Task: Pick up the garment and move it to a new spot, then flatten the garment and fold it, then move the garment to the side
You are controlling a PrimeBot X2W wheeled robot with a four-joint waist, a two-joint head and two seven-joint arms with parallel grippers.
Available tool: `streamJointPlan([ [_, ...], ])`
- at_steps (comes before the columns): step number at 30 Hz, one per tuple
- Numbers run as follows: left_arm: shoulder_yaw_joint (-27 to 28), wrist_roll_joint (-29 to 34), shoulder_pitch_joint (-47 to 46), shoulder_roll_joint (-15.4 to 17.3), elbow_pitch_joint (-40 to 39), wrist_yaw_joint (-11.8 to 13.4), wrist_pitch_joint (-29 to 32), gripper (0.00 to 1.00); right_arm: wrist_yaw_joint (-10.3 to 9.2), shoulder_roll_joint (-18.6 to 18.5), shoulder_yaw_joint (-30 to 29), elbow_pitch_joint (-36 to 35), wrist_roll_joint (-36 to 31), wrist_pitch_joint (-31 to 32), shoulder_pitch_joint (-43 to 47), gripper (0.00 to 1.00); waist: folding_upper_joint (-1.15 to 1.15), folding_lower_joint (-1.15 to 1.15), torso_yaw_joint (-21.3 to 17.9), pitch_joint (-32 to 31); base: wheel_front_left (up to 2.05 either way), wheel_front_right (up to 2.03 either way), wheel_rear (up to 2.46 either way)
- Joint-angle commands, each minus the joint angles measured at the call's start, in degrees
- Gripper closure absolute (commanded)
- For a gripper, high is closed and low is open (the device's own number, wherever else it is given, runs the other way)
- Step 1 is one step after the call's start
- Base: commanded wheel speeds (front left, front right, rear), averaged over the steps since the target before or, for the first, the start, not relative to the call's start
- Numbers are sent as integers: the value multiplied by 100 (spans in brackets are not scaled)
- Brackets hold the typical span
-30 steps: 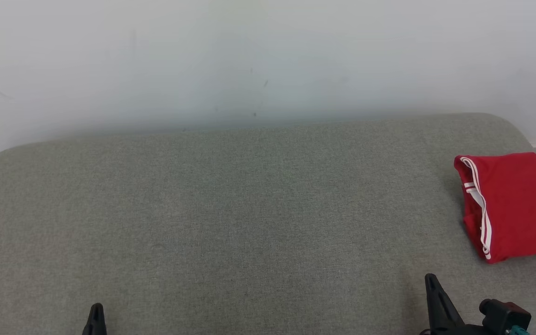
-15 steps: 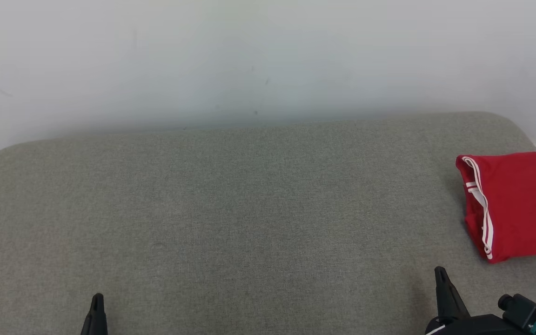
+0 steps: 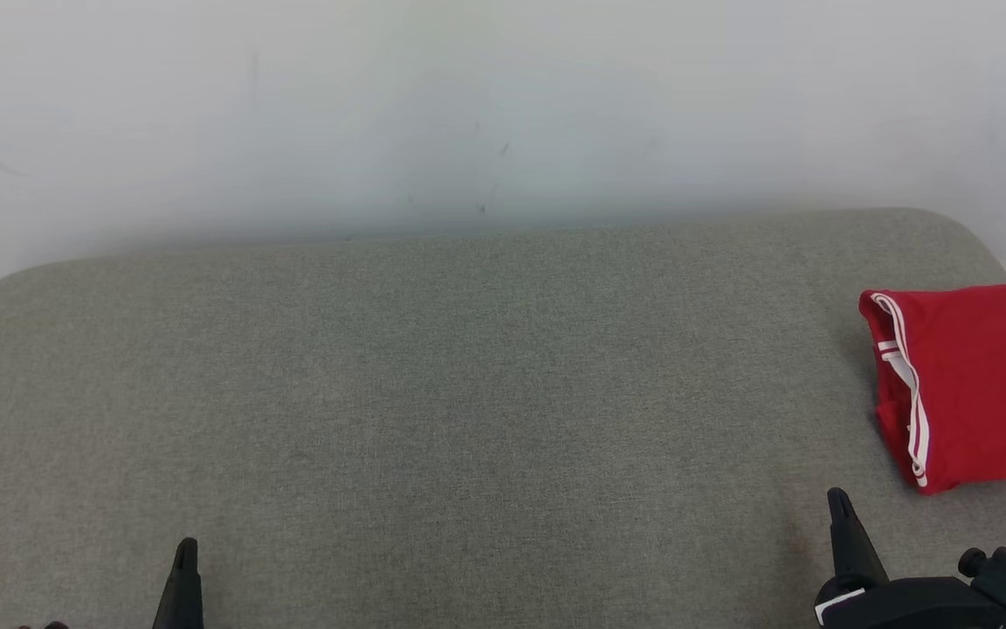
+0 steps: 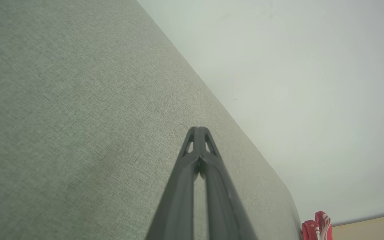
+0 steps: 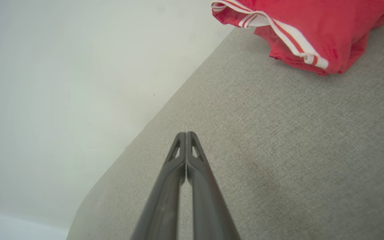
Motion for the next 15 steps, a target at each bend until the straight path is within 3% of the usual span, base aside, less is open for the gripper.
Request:
streamJointPlan([
  [1,7,-144,-152,39,-69,-8,42,100,-5,-2,-33,-89,170,36,-121,100,0,-1,1,2,0,0,0],
  [15,4,-1066,-278,47,-61,-50,281,100,-7,-1,-146,-180,1157,273,-180,100,0,-1,20,28,0,0,0],
])
